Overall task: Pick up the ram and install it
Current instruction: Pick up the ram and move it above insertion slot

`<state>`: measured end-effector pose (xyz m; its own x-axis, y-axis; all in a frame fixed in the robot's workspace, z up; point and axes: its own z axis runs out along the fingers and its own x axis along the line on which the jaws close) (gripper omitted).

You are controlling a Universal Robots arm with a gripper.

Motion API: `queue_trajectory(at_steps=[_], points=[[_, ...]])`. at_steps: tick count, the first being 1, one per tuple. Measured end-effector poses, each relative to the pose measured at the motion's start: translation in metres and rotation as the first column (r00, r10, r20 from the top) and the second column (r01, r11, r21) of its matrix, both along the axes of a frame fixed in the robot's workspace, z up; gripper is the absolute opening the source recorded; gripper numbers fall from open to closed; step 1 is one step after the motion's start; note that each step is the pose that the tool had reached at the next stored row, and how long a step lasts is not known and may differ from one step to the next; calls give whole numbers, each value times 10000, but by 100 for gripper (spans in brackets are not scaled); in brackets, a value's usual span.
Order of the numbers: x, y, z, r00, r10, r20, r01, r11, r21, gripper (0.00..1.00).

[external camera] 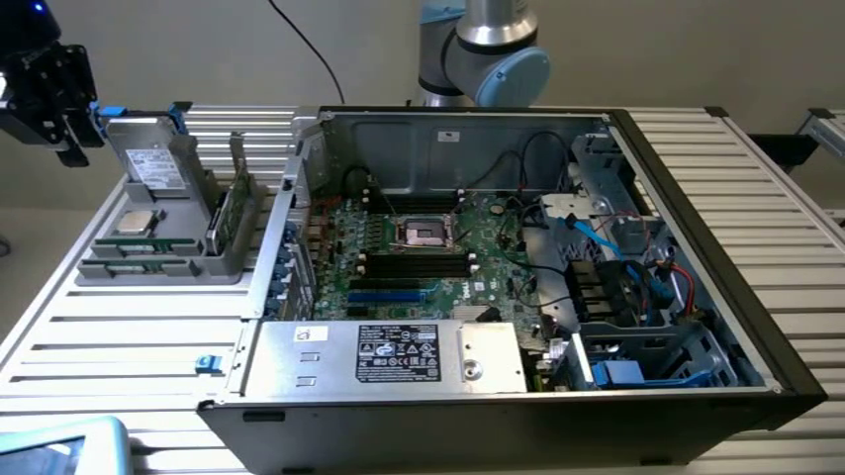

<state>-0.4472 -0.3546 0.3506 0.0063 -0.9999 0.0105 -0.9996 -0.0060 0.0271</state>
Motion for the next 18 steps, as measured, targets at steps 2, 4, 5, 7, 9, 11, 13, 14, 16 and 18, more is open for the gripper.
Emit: queue_trajectory(at_steps=[2,4,5,7,9,11,13,14,16,18], points=[[1,-22,-14,10000,0,-8,0,10000,0,43],[3,-41,-48,10000,0,-10,0,10000,1,43],[8,-45,-66,10000,1,-11,-1,10000,0,43],[47,-49,-101,10000,0,-23,0,10000,2,43],[86,-51,-133,10000,0,-38,0,10000,0,43],[105,-51,-170,10000,0,-40,0,10000,1,43],[116,-52,-206,10000,0,-55,0,10000,0,43],[117,-53,-224,10000,0,-61,0,10000,0,43],[118,-61,-260,10000,1,-64,-1,10000,0,43],[118,-82,-297,10000,0,-69,0,10000,1,43]])
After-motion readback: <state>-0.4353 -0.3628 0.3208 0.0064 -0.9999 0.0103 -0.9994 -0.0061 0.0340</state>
